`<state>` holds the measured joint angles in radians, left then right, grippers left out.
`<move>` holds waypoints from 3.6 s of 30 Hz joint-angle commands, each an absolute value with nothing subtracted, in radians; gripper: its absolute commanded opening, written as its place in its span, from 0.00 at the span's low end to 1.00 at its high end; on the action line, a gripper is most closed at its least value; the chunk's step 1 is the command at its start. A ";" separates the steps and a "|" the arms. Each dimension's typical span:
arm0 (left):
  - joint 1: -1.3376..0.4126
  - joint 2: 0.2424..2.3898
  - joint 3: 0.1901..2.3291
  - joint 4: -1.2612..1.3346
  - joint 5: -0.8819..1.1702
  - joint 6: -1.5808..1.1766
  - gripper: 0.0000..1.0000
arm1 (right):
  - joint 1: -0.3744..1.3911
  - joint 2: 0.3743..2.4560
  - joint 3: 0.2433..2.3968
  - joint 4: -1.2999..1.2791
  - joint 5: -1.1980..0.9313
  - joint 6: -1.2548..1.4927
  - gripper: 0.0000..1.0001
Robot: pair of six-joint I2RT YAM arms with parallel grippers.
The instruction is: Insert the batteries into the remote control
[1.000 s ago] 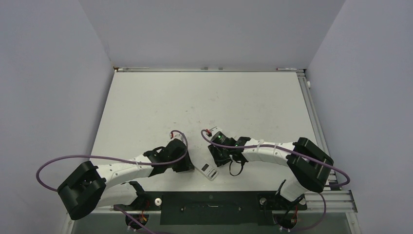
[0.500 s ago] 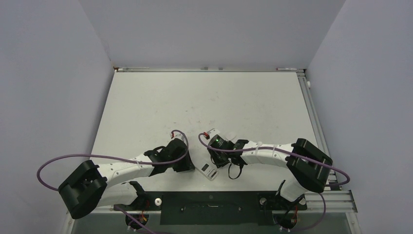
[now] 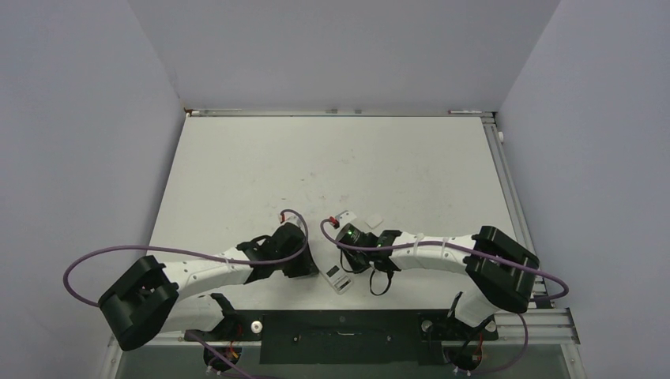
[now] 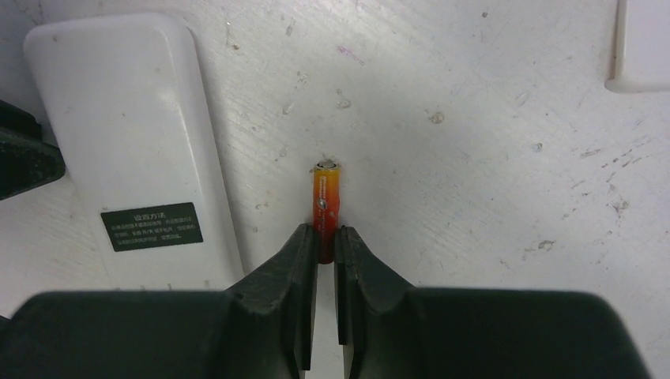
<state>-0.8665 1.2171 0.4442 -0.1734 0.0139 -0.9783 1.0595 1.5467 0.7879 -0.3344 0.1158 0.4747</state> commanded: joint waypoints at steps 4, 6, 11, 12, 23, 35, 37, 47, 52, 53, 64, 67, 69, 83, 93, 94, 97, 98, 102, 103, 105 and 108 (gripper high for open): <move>-0.864 1.296 0.473 -0.200 0.000 -0.923 0.22 | 1.069 1.439 0.768 -0.457 0.183 0.506 0.08; -0.865 1.318 0.487 -0.199 0.000 -0.911 0.22 | 1.069 1.402 0.770 -0.472 0.182 0.507 0.08; -0.864 1.374 0.531 -0.192 0.000 -0.885 0.22 | 1.090 1.333 0.766 -0.506 0.157 0.494 0.08; -0.864 1.385 0.538 -0.191 0.000 -0.883 0.22 | 1.098 1.324 0.764 -0.511 0.152 0.490 0.08; -0.863 1.375 0.577 -0.237 0.010 -0.859 0.25 | 1.145 1.217 0.750 -0.482 -0.016 0.363 0.08; -0.852 1.123 0.500 -0.346 -0.068 -0.902 0.34 | 1.152 1.296 0.859 -0.534 -0.122 0.161 0.09; -0.847 1.079 0.478 -0.347 -0.068 -0.915 0.34 | 1.153 1.323 0.875 -0.542 -0.139 0.118 0.09; -0.828 0.844 0.374 -0.348 -0.060 -0.969 0.37 | 1.175 1.446 0.973 -0.611 -0.150 -0.029 0.09; -0.819 0.764 0.351 -0.365 -0.056 -0.993 0.38 | 1.187 1.511 1.016 -0.650 -0.154 -0.068 0.09; -0.818 0.751 0.347 -0.367 -0.054 -0.999 0.38 | 1.190 1.523 1.023 -0.657 -0.154 -0.077 0.09; -0.812 0.687 0.314 -0.378 -0.051 -1.023 0.39 | 1.207 1.615 1.062 -0.687 -0.167 -0.128 0.10; -0.811 0.688 0.312 -0.375 -0.051 -1.022 0.40 | 1.207 1.627 1.070 -0.692 -0.172 -0.136 0.11; -0.811 0.695 0.311 -0.372 -0.052 -1.019 0.40 | 1.208 1.636 1.073 -0.690 -0.173 -0.139 0.12; -0.807 0.717 0.313 -0.356 -0.041 -1.012 0.40 | 1.215 1.681 1.101 -0.696 -0.174 -0.159 0.17; -0.806 0.730 0.311 -0.344 -0.025 -1.009 0.40 | 1.221 1.655 1.125 -0.682 -0.146 -0.129 0.32; -0.806 0.734 0.311 -0.340 -0.020 -1.007 0.40 | 1.221 1.648 1.127 -0.683 -0.139 -0.120 0.32; -0.806 0.752 0.315 -0.331 -0.010 -1.001 0.40 | 1.220 1.622 1.130 -0.676 -0.093 -0.087 0.33; -0.806 0.756 0.316 -0.329 -0.005 -1.000 0.40 | 1.219 1.611 1.128 -0.675 -0.066 -0.069 0.33; -0.806 0.771 0.313 -0.304 0.000 -0.997 0.40 | 1.207 1.553 1.113 -0.663 0.043 0.041 0.33; -0.805 0.778 0.313 -0.297 0.026 -0.996 0.40 | 1.202 1.535 1.103 -0.658 0.063 0.073 0.33; -0.806 0.793 0.313 -0.276 0.046 -0.993 0.40 | 1.196 1.497 1.081 -0.643 0.094 0.144 0.33; -0.806 0.830 0.316 -0.241 0.074 -0.986 0.40 | 1.190 1.439 1.035 -0.611 0.121 0.257 0.32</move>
